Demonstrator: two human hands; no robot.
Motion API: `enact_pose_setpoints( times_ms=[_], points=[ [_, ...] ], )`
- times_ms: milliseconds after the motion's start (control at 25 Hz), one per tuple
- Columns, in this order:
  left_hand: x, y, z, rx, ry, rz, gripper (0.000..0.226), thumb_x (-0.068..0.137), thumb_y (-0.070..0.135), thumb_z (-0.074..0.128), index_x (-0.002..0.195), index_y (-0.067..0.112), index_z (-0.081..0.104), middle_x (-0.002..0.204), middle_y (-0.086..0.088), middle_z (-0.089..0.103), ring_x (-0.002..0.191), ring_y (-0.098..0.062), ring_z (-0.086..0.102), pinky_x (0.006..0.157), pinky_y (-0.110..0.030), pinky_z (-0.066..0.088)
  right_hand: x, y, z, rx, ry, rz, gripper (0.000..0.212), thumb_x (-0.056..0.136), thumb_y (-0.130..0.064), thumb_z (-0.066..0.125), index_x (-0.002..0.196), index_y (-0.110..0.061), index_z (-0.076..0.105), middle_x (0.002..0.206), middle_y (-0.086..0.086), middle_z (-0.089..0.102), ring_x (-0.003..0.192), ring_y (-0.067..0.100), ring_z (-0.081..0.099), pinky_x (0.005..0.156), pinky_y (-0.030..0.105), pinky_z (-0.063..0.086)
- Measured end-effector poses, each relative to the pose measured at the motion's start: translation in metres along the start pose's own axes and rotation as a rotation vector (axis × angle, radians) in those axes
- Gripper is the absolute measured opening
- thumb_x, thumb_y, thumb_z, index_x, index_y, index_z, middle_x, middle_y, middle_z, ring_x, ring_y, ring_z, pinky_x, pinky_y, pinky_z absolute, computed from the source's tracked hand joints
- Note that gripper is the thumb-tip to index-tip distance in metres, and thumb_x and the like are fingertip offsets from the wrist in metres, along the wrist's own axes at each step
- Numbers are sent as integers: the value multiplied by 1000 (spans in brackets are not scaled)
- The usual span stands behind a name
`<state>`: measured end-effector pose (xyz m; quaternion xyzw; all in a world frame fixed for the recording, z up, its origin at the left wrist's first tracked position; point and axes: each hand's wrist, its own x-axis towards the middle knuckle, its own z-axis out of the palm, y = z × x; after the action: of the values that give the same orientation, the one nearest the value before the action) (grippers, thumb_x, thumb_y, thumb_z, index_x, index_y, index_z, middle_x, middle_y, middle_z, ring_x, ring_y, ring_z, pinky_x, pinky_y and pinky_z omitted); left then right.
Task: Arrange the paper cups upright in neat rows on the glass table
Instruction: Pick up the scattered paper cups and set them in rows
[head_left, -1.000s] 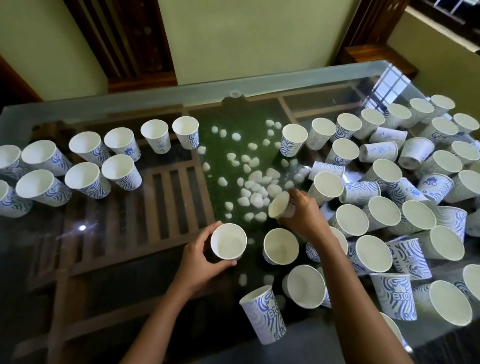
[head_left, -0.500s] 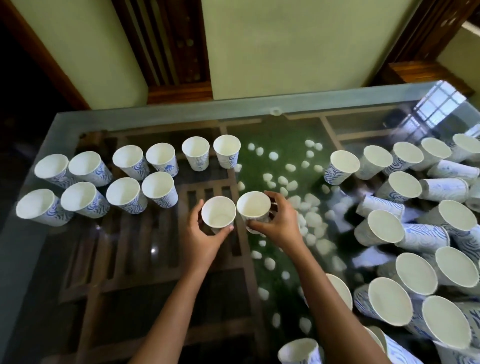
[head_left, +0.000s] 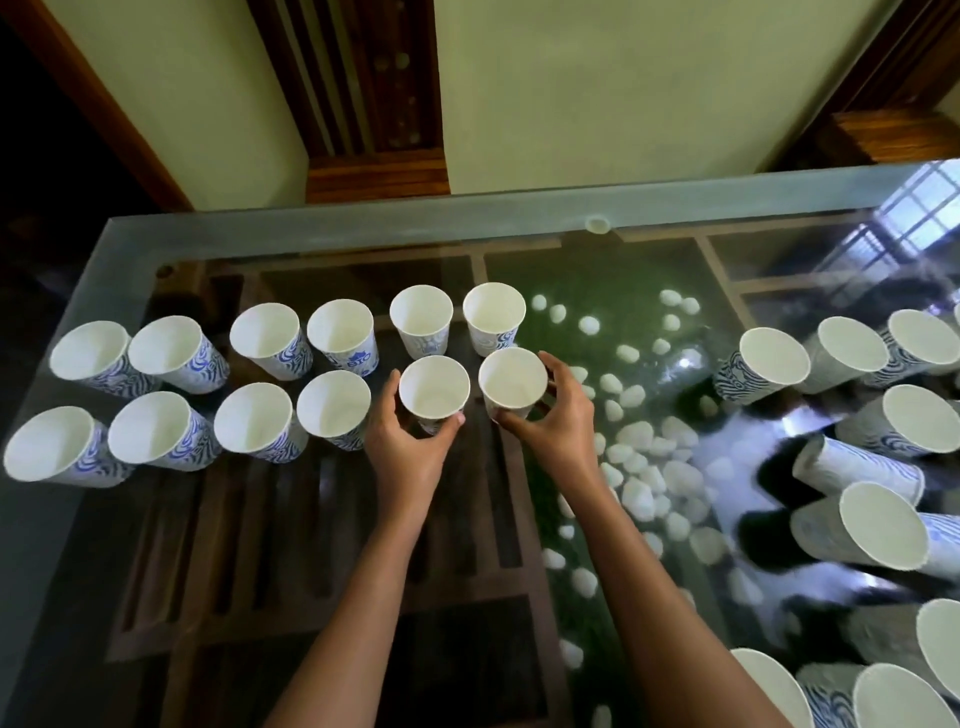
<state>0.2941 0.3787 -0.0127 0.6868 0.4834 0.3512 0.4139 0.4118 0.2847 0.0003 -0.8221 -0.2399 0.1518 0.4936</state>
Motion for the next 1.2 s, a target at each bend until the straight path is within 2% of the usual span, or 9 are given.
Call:
enact_pose_setpoints(
  times_ms=[120,360,480,600,720,840,920,1000,1200],
  points=[
    [-2,-4,-3,-40,-44,-65,88,59,17,85,135,10,41,138,-10,47,126,-21,45,103,-39,42,1,-1,1,-16,-17,10,92,63,-21,85,139,-10,35,138,9,47,124,21,48,103,39,44],
    [-69,-4,-30,-160,-106,-237,82,62,6,82,134,8,42,133,-11,51,114,-10,49,98,-25,40,-50,-7,-38,-73,-79,49,91,65,-22,83,141,-15,33,137,4,47,118,13,49,98,30,46],
    [-124,-4,-40,-181,-249,-240,70,66,3,79,129,8,49,128,-8,55,114,-12,51,96,-21,41,-98,-9,-75,-97,-102,30,77,68,-21,81,135,-17,42,131,3,52,113,9,50,93,27,47],
    [-175,2,-44,-167,-483,-127,58,68,5,77,120,18,54,117,-1,59,109,-9,55,89,-9,43,-149,-6,-122,-144,-96,-15,63,71,-19,79,127,-12,51,124,7,57,110,17,56,93,37,50],
    [-215,8,-44,-131,-651,-14,51,68,11,79,112,25,58,109,4,61,103,-5,58,89,-15,47,-191,5,-162,-217,-62,-45,57,71,-17,79,122,-10,55,120,7,58,107,19,57,93,37,49],
    [-245,12,-44,-75,-692,65,42,66,24,81,106,22,65,101,7,63,97,-9,63,84,-21,51,-219,17,-186,-280,-17,-40,56,69,-15,79,121,-9,57,118,7,58,106,19,56,94,25,42],
    [-259,16,-46,8,-748,34,58,59,55,76,104,20,67,100,8,63,95,-9,63,82,-22,52,-231,26,-194,-330,3,-28,57,68,-16,80,120,-7,57,121,9,57,109,22,55,92,15,33],
    [-268,20,-46,191,-861,-20,85,47,80,62,107,19,66,104,7,63,95,-8,60,82,-24,50,-235,34,-195,-378,-16,-11,62,69,-18,79,124,-5,54,126,12,52,117,25,50,97,17,31],
    [-278,23,-39,379,-932,-104,78,55,66,72,113,15,63,110,1,63,100,-12,58,84,-26,48,-236,45,-183,-527,-85,-19,72,73,-20,75,134,-3,41,139,20,38,129,34,37,106,35,30]
  ],
)
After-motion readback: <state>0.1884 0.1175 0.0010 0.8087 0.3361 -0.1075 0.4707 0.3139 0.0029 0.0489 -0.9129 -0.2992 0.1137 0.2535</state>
